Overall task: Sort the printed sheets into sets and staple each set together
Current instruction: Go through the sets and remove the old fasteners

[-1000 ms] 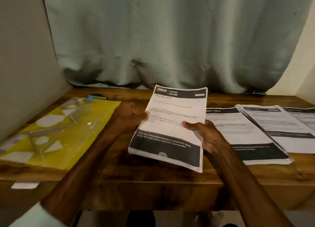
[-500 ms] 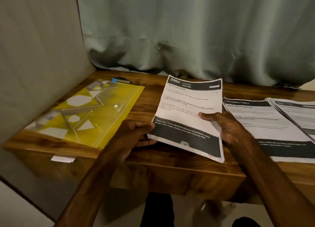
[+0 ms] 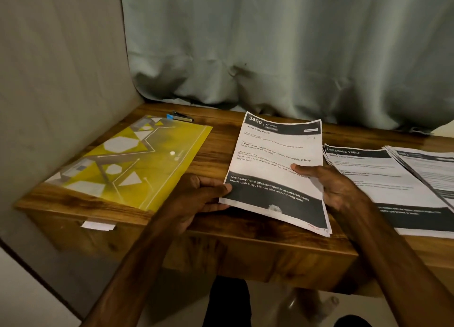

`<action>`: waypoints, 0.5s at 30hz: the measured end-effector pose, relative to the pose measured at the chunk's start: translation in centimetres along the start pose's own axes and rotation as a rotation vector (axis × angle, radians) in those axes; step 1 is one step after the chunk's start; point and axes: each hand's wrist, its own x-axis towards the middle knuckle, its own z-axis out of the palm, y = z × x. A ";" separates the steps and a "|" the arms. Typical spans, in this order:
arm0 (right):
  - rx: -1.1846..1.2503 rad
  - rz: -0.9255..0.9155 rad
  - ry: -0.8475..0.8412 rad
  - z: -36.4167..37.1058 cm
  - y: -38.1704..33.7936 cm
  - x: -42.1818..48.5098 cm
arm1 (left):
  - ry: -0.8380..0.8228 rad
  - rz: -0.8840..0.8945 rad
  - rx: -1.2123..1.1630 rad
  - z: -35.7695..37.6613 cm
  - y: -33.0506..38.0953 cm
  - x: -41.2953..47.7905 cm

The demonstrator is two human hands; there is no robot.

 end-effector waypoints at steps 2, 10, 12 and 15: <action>0.011 -0.028 -0.002 0.1 0.0 -0.2 | -0.013 -0.005 0.009 -0.1 -0.1 -0.2; 0.013 -0.049 -0.004 -0.3 -0.7 -1.0 | -0.044 0.004 0.149 0.3 2.4 3.4; 0.007 -0.055 -0.001 -0.5 -1.0 -1.3 | -0.032 0.035 0.173 1.1 3.7 5.1; 0.021 -0.080 -0.022 -1.3 -1.1 -1.3 | -0.005 0.101 0.208 2.2 5.5 7.0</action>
